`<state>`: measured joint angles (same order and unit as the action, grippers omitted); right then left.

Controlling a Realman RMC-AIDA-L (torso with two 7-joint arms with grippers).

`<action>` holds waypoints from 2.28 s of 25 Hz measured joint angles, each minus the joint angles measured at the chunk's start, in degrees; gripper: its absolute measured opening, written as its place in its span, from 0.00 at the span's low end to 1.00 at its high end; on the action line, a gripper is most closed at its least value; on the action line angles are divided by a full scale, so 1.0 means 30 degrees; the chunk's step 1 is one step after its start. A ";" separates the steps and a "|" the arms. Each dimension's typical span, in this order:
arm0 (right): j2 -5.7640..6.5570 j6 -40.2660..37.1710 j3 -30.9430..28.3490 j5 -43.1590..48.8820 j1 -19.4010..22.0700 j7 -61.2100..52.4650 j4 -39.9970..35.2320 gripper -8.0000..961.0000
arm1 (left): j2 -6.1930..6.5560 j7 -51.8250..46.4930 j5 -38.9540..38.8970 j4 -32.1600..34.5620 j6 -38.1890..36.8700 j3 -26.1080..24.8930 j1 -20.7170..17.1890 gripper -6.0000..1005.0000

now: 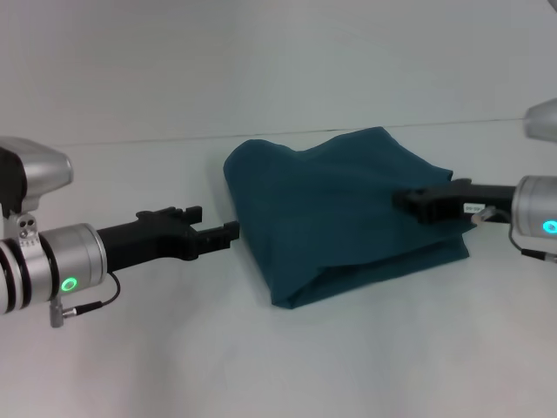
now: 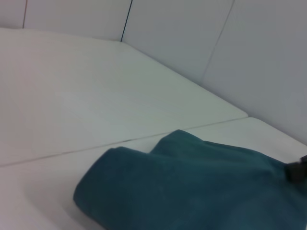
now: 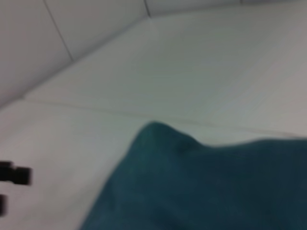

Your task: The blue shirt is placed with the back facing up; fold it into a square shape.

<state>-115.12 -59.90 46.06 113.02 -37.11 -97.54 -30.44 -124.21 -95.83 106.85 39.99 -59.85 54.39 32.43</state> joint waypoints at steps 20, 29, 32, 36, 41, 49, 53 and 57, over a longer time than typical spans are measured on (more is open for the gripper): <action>-0.1430 0.4953 0.0219 -0.3529 -0.0603 0.2608 0.0386 0.01 | 0.0089 0.0158 0.0181 -0.0442 0.0190 -0.0055 0.0019 0.79; -0.1707 1.0544 0.3788 -0.3285 -0.3365 0.2998 0.3071 0.01 | 0.0095 0.0166 0.0036 -0.0457 0.0263 -0.0047 0.0162 0.79; -0.1775 1.2909 0.4487 -0.3362 -0.4161 0.3025 0.4209 0.01 | 0.0095 0.0169 0.0033 -0.0497 0.0265 -0.0025 0.0211 0.79; -0.1814 1.4802 0.4776 -0.3365 -0.4751 0.3051 0.4955 0.03 | 0.0080 0.0173 0.0034 -0.0522 0.0372 -0.0033 0.0211 0.79; -0.1820 1.5178 0.4809 -0.3724 -0.4660 0.3066 0.4662 0.05 | 0.0066 0.0175 0.0100 -0.0557 0.0799 -0.0025 0.0175 0.79; -0.1581 1.1736 0.4695 -0.8506 -0.2314 0.4030 0.1801 0.09 | 0.0085 -0.0235 -0.0214 -0.0849 0.1653 -0.0047 0.0914 0.79; -0.1415 0.9336 0.4468 -0.9298 -0.1264 0.3945 0.0834 0.11 | 0.0093 -0.0814 -0.0139 -0.1907 0.2326 0.0120 0.1715 0.79; -0.1159 0.7739 0.4387 -0.9315 -0.0741 0.3701 0.0521 0.13 | 0.0076 -0.1411 -0.0078 -0.2178 0.2241 0.0797 0.1892 0.79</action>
<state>-118.60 -36.69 59.22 85.07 -39.33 -86.43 -28.87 -123.98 -100.06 106.62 33.46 -53.13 56.78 38.11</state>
